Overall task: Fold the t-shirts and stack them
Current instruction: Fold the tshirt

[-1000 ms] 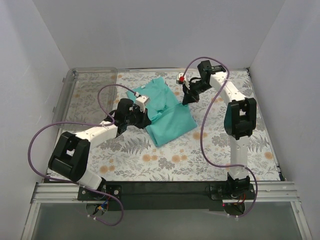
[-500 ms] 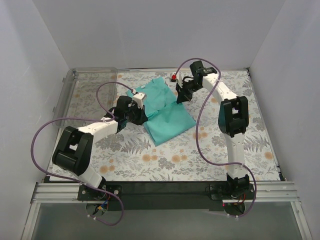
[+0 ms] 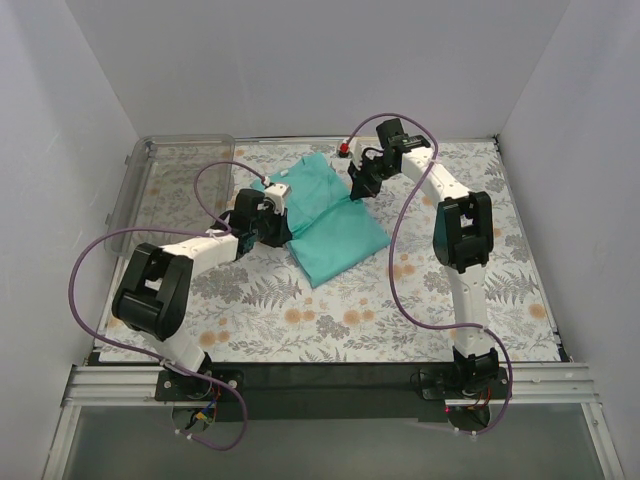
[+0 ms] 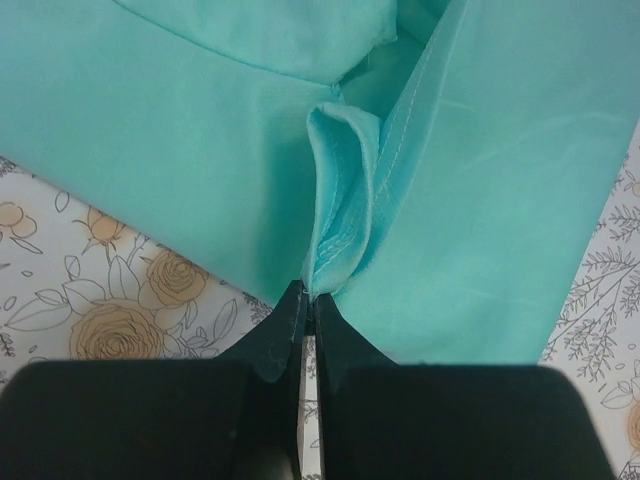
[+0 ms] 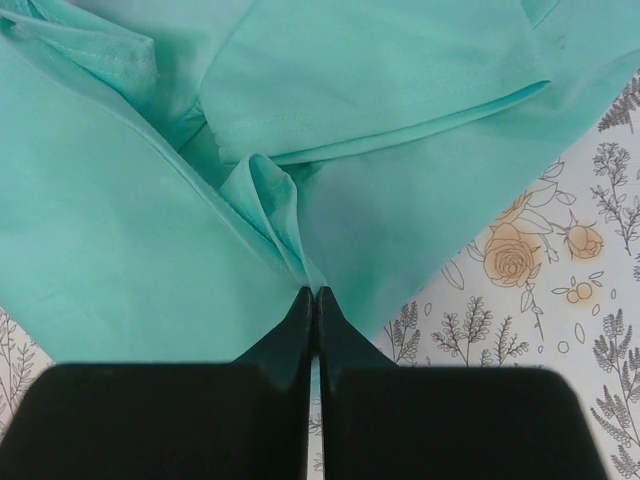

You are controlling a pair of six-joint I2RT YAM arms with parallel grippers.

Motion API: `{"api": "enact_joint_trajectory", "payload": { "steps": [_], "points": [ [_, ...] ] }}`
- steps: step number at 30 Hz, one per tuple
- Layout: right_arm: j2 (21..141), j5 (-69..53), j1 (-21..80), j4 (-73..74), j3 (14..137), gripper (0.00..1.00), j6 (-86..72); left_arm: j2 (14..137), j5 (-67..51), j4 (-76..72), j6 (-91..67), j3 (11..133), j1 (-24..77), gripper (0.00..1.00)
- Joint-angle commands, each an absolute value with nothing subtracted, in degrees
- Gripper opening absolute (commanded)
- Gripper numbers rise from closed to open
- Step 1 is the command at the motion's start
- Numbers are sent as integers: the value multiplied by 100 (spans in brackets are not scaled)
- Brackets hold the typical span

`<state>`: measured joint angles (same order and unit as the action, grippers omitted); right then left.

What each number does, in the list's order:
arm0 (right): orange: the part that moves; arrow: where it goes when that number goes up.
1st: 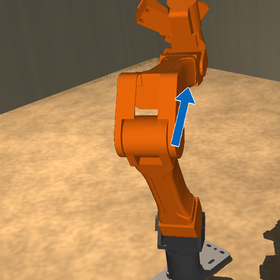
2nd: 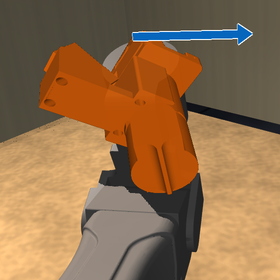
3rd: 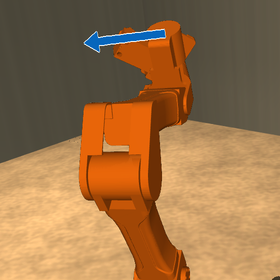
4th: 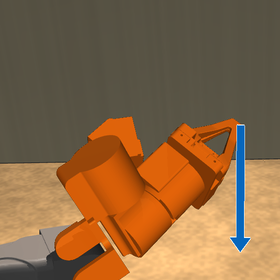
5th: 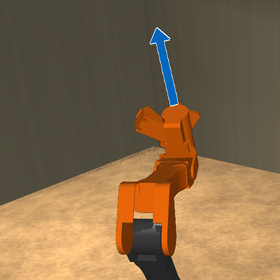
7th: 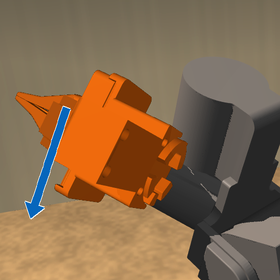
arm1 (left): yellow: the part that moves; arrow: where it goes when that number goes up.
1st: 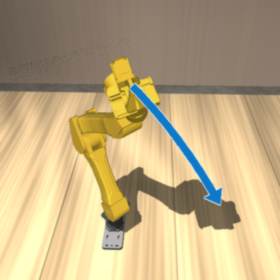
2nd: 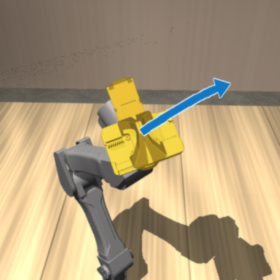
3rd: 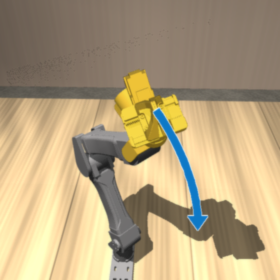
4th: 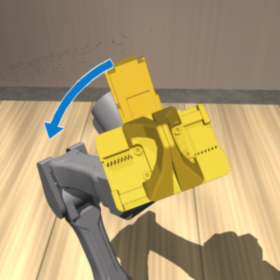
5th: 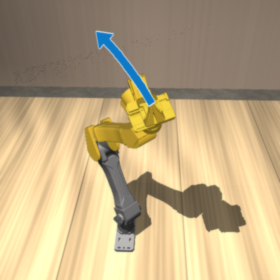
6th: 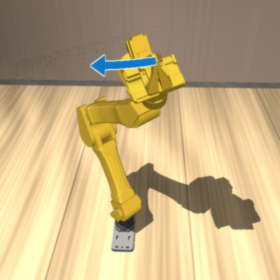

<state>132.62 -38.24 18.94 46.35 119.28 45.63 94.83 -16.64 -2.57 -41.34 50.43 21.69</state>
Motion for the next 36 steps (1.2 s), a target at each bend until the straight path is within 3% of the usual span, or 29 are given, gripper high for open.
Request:
{"api": "enact_joint_trajectory", "payload": {
  "steps": [1, 25, 28, 29, 31, 33, 34, 36],
  "points": [
    [13386, -3753, 1951, 4325, 12225, 1, 4333, 9562, -1573, -228, -4078, 5326, 2101, 0],
    [13553, -2936, 2092, 3490, 12085, 1, 3533, 10239, -1310, -114, -4183, 5897, 2004, 0],
    [13509, -2655, 2109, 3226, 12006, 18, 3209, 10380, -1275, -26, -4245, 6073, 1986, 1],
    [13491, -2524, 2109, 3165, 11997, 42, 3121, 10389, -1179, 122, -4315, 6117, 1986, 9],
    [13395, -2321, 2101, 2875, 11875, 45, 2691, 10258, -1029, 114, -4429, 6143, 1986, 35],
    [13159, -1909, 2109, 2603, 11708, 48, 2331, 10038, -722, 35, -4561, 6170, 1978, 48],
    [13070, -1733, 2109, 2375, 11629, 50, 2025, 9915, -651, 35, -4588, 6196, 1969, 63],
    [12773, -1372, 2092, 2242, 11400, 53, 1890, 9555, -476, -167, -4667, 6371, 1951, 71]
  ]
}}
